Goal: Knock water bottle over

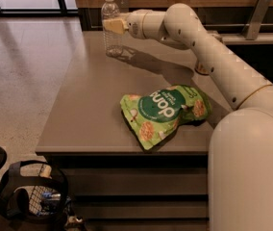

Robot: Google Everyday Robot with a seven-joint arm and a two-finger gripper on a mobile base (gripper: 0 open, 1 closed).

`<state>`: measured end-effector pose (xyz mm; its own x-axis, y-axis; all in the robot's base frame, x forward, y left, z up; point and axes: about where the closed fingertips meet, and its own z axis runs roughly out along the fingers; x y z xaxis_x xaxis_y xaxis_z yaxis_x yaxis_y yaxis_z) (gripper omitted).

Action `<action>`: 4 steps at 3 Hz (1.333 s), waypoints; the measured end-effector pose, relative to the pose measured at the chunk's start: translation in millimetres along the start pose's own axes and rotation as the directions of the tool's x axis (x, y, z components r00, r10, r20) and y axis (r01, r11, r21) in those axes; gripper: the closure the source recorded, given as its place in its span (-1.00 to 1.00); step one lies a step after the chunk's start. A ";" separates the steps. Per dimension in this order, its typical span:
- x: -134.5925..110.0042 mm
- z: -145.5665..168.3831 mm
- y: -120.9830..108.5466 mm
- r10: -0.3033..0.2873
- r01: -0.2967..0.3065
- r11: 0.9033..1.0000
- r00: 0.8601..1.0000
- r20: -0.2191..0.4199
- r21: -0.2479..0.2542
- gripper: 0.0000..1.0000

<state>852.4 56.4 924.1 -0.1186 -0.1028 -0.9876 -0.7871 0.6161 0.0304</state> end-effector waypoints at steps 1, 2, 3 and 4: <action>-5.9 -10.2 5.1 -0.038 0.039 0.999 0.997 -0.064 0.010 1.00; -18.1 -33.1 8.7 -0.090 0.097 0.995 0.983 -0.158 0.036 1.00; -29.0 -57.3 7.2 -0.126 0.148 0.986 0.959 -0.255 0.070 1.00; -34.9 -74.8 4.9 -0.148 0.189 0.978 0.927 -0.344 0.089 1.00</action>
Offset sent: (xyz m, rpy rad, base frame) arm -0.0457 -0.0527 0.0555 -0.3402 0.0238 -0.0742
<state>807.4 4.6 970.2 -0.2019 -0.4547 -0.8675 -0.7381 0.6529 -0.1704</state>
